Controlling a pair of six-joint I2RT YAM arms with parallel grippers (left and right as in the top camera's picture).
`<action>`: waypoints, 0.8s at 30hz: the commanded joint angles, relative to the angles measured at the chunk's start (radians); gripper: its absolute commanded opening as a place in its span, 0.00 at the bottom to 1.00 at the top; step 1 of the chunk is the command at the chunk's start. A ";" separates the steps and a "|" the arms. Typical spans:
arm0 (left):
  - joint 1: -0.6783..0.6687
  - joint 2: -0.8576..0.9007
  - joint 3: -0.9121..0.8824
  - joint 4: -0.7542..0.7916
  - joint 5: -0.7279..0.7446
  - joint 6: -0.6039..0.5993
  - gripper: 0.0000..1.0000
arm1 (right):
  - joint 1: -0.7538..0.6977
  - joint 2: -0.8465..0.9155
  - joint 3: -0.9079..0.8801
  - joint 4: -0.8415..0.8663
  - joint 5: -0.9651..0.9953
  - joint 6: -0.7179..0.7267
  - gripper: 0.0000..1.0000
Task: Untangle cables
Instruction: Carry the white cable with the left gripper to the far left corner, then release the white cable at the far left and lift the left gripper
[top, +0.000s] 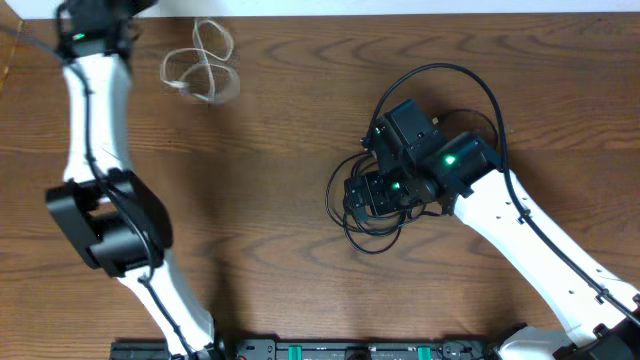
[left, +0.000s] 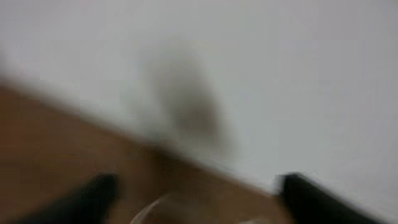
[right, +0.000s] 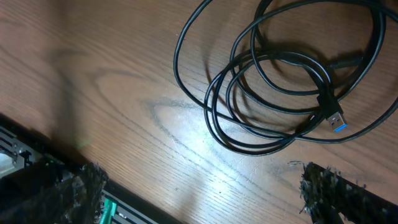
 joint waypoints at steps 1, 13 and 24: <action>0.138 0.026 0.010 -0.114 -0.113 0.032 1.00 | -0.005 -0.006 -0.003 -0.001 -0.006 0.013 0.99; 0.249 0.043 0.010 -0.419 -0.061 0.035 0.99 | -0.005 -0.006 -0.003 -0.001 -0.006 0.013 0.99; 0.079 0.052 0.008 -0.470 0.266 0.253 0.99 | -0.005 -0.006 -0.003 -0.001 -0.006 0.013 0.99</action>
